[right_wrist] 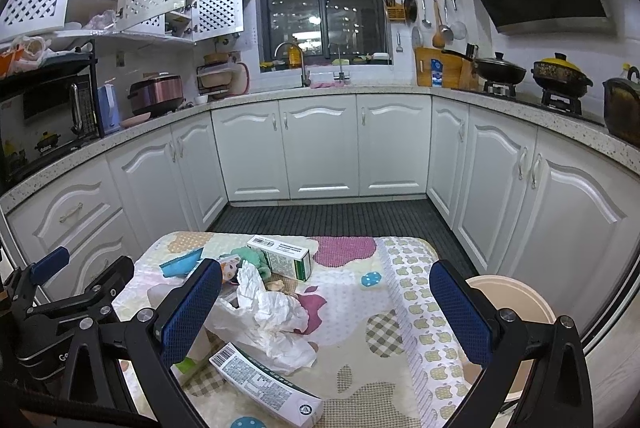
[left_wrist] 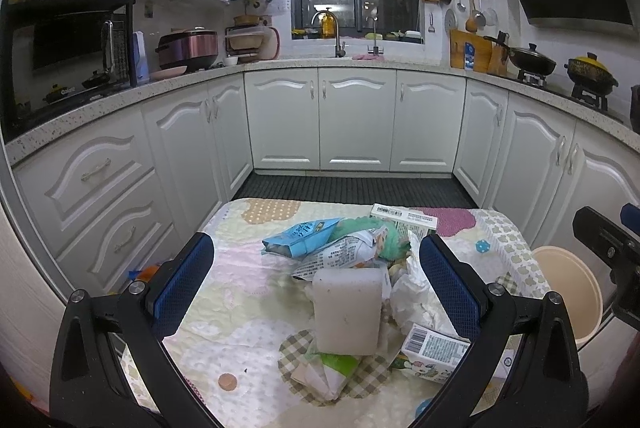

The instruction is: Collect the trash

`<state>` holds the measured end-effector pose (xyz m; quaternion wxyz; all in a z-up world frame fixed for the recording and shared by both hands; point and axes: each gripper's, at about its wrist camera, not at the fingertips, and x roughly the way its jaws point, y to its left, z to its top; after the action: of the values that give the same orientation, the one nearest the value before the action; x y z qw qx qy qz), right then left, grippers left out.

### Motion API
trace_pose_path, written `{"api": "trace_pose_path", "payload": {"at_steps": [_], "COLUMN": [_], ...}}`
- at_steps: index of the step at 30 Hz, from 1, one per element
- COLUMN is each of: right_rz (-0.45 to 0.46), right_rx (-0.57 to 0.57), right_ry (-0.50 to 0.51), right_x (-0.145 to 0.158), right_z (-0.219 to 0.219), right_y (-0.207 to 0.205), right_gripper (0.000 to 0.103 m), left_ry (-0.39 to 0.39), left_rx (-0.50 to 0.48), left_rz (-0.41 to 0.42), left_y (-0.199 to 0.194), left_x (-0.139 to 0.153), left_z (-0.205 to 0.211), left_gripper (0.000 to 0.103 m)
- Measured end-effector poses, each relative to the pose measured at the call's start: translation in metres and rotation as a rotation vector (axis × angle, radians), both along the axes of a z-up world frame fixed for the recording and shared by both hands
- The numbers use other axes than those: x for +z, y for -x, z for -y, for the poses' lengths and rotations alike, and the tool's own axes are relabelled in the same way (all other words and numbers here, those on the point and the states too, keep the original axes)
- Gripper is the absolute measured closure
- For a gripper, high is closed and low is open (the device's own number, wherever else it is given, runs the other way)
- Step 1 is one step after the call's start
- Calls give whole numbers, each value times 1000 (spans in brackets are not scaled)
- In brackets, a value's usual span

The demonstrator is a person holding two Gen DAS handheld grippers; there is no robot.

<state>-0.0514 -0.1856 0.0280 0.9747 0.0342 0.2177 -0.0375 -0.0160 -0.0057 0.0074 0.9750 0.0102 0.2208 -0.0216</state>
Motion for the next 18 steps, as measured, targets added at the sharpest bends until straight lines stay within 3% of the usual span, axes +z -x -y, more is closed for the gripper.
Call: {"api": "trace_pose_path", "payload": {"at_steps": [18], "right_rz": [-25], "right_rx": [-3], "right_ry": [1], "right_x": [-5], "right_z": [2], "right_y": [-3], "right_gripper": [0], "left_ry": [1], "left_rx": [-9], "left_rz": [-16], "left_y": [-1], "left_x": [-6], "left_z": [0], "left_gripper": [1]}}
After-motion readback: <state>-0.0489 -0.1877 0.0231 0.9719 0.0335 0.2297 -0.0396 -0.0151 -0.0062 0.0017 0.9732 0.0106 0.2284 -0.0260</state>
